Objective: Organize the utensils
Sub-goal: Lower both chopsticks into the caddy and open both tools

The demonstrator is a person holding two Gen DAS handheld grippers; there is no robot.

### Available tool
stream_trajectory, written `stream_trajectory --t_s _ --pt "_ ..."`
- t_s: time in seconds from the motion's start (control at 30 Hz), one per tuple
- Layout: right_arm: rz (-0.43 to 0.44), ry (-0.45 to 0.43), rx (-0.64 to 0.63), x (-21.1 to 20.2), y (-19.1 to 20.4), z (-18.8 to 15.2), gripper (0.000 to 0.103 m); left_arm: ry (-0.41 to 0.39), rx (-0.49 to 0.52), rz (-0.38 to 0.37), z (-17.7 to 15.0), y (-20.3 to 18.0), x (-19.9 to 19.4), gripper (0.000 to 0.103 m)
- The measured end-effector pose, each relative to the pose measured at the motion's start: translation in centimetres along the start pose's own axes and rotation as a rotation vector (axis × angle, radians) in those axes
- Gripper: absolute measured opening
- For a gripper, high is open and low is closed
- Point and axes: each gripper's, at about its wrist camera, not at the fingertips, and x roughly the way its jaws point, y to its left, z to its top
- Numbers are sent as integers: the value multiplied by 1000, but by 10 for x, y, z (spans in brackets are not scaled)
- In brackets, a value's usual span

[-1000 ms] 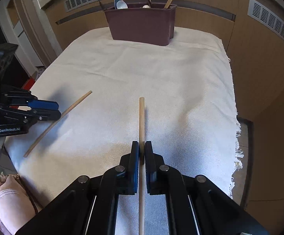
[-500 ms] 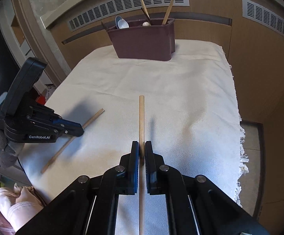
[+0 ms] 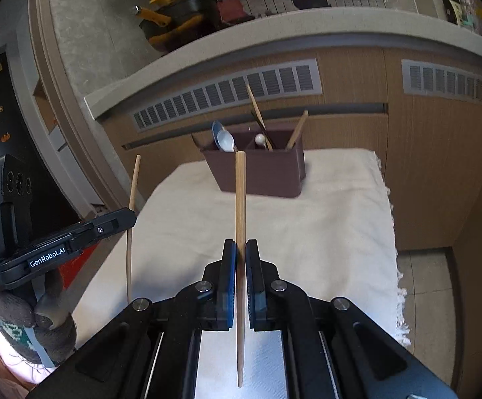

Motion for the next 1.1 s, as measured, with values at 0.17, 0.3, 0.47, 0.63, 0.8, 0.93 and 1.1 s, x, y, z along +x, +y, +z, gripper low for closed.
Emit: stream_trajectory --t_s 0.17,0.3,0.47,0.63,0.8,0.93,1.1 --pt "-24 -127 -68 -12 18 64 6 -150 32 -12 59 1 -17 5" --pt "-67 -276 -120 -21 31 130 6 -303 110 16 120 -5 -18 5" --pt "-117 -420 -163 -11 43 194 6 -439 141 30 181 0 2 5" --pt "-156 -474 -163 23 43 228 6 -520 134 63 207 14 26 5" --pt "-189 -442 -146 73 34 235 6 -492 126 73 216 31 70 5" --pt "-202 -369 -125 115 19 228 6 -449 103 80 212 45 102 5" --pt "-236 -303 -109 154 2 214 6 -389 64 92 201 67 140 5"
